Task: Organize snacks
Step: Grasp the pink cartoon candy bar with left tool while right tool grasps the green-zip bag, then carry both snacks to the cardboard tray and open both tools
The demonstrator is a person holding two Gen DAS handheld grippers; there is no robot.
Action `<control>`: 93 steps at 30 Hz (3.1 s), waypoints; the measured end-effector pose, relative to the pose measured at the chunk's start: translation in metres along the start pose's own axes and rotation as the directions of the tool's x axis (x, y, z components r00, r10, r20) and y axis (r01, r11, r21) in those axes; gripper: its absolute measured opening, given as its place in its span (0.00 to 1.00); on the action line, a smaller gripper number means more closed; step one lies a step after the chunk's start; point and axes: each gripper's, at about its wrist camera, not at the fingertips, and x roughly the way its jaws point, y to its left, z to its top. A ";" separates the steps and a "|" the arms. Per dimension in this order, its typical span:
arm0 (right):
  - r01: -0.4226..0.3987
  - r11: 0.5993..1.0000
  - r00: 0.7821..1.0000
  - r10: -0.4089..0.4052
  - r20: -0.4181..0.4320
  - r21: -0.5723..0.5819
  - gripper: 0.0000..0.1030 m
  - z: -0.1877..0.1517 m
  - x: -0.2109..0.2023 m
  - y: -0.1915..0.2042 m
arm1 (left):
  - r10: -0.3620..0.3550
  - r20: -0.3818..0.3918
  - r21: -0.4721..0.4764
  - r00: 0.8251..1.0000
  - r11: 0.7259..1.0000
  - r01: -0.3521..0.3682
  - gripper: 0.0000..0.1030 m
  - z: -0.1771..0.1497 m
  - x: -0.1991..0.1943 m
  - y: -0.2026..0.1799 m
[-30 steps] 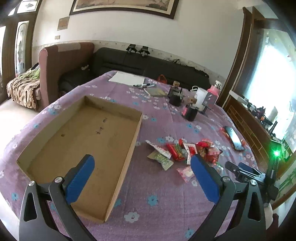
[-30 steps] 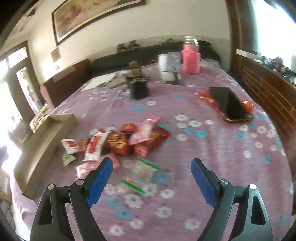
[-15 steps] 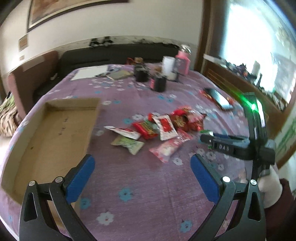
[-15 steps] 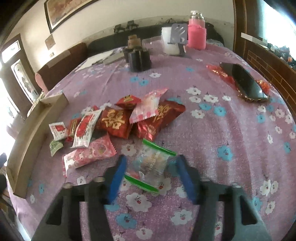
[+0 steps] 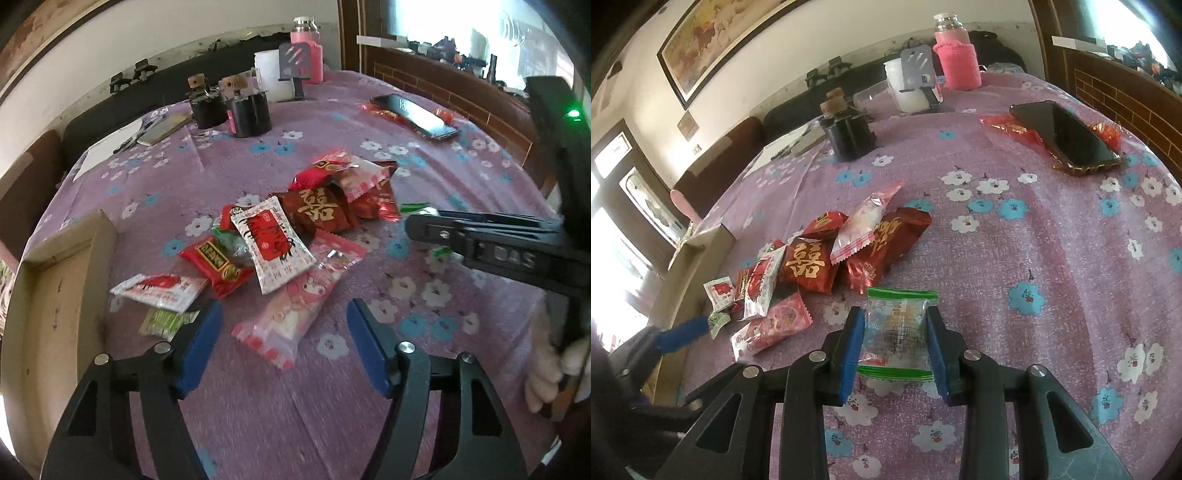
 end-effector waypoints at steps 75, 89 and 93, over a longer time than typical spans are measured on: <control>-0.065 0.828 0.997 0.037 -0.061 -0.557 0.33 0.037 0.127 0.319 | -0.091 0.035 -0.673 0.995 0.734 0.090 0.21 -0.038 0.008 0.289; -0.064 0.864 0.995 0.095 0.036 -0.500 0.57 0.046 0.058 0.295 | -0.037 0.117 -0.712 0.992 0.694 0.110 0.37 -0.054 -0.050 0.276; -0.395 0.902 0.913 0.365 -0.182 -0.176 0.57 0.045 0.028 0.237 | -0.035 0.188 -0.691 0.982 0.706 0.157 0.37 -0.057 -0.092 0.257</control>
